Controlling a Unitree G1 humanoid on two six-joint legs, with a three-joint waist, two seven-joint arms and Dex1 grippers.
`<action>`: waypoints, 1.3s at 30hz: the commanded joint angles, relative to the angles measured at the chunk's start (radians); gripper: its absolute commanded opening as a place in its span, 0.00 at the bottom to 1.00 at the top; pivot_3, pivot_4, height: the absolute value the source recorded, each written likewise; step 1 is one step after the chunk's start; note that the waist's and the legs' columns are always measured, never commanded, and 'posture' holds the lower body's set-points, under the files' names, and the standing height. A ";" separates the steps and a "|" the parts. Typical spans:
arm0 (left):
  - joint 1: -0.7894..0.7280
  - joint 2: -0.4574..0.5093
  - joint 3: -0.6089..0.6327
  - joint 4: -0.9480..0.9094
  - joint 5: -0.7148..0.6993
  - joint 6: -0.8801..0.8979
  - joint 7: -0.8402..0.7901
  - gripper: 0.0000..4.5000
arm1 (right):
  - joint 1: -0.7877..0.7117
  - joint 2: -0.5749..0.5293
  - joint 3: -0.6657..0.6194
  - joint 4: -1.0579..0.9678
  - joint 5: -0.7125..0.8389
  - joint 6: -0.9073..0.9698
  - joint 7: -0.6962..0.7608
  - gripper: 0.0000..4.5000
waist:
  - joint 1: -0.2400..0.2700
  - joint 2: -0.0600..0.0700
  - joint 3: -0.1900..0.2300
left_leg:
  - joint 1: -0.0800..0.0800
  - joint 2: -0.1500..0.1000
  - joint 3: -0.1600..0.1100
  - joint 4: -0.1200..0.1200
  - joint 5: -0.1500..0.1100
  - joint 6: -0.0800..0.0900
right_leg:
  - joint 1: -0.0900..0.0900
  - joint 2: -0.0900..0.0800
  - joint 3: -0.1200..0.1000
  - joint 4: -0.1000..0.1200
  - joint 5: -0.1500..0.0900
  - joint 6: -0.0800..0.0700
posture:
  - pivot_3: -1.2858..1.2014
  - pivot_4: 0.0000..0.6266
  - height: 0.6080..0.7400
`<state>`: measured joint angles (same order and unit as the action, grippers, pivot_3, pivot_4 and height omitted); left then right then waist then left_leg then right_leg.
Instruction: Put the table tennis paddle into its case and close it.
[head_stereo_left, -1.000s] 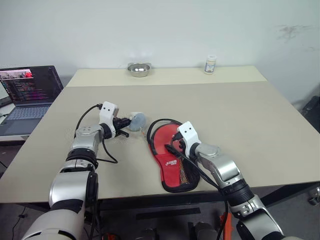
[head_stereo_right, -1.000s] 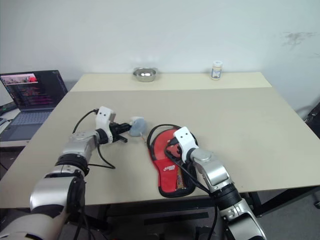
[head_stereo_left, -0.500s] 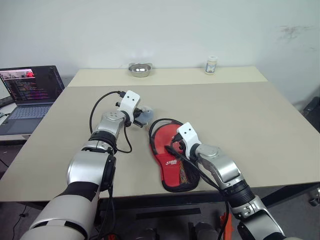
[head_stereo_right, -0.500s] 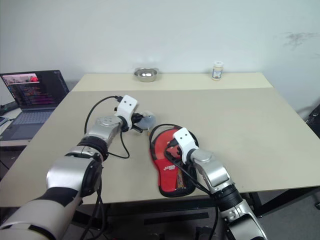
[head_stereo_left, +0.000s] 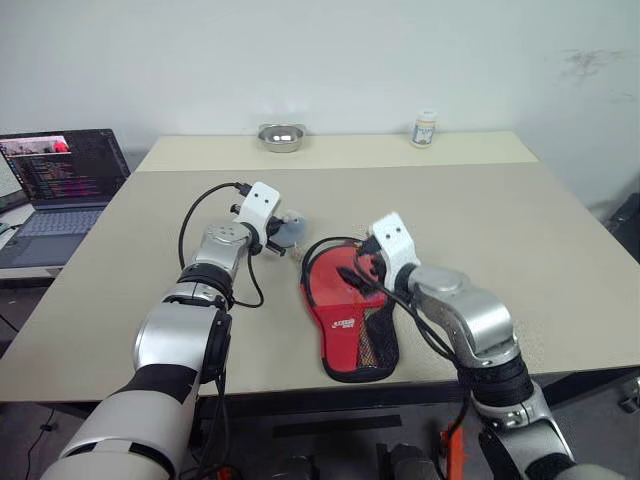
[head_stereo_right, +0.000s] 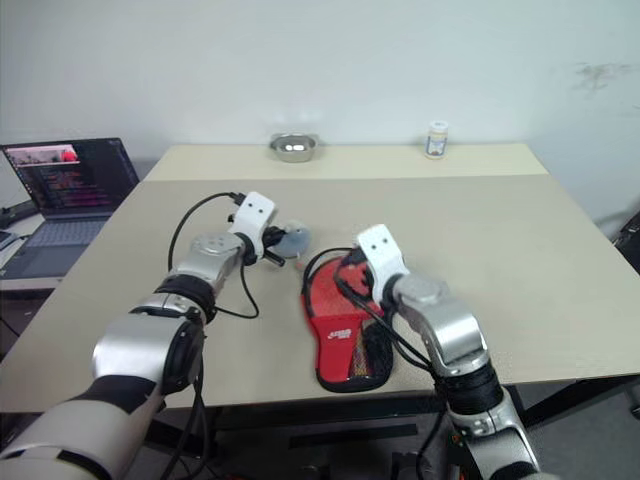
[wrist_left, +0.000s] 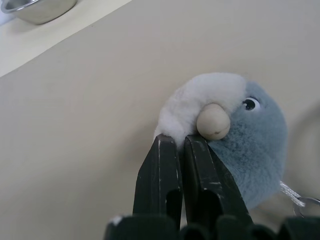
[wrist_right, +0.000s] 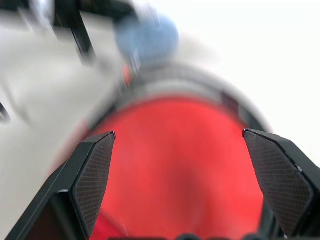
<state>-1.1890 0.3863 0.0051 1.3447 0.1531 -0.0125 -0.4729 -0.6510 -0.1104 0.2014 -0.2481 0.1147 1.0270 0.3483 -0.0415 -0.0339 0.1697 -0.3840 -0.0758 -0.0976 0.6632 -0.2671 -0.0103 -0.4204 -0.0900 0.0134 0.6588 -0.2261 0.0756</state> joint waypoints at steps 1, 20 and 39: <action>-0.004 -0.017 -0.002 -0.032 -0.002 -0.016 -0.013 0.01 | 0.005 0.002 0.044 0.098 -0.016 -0.091 0.004 1.00 | 0.002 0.000 0.000 | 0.000 0.000 0.000 0.000 0.000 0.000 | 0.000 0.000 0.000 0.000 0.000 0.000 | 0.52 0.24 1.00; -0.101 -0.054 -0.139 0.009 0.175 -0.047 0.168 0.01 | 0.099 -0.041 0.157 0.438 -0.106 -0.319 0.055 1.00 | 0.010 -0.001 -0.001 | 0.002 -0.001 0.000 0.000 0.000 0.000 | 0.003 0.000 0.000 0.000 0.000 0.000 | 0.52 0.24 1.00; -0.254 -0.143 -0.526 0.048 0.608 -0.194 0.431 0.01 | 0.260 -0.091 0.248 0.209 -0.105 -0.159 0.092 1.00 | 0.011 -0.001 0.000 | 0.002 0.000 0.000 0.000 0.000 0.000 | 0.005 0.000 -0.002 -0.002 -0.003 0.005 | 0.52 0.24 1.00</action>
<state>-1.3486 0.2340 -0.5125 1.4284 0.7425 -0.1933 -0.1138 -0.4531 -0.1847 0.3750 -0.1096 0.0236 0.7729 0.4217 -0.0303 -0.0347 0.1693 -0.3819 -0.0761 -0.0982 0.6634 -0.2672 -0.0103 -0.4157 -0.0901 0.0117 0.6568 -0.2292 0.0808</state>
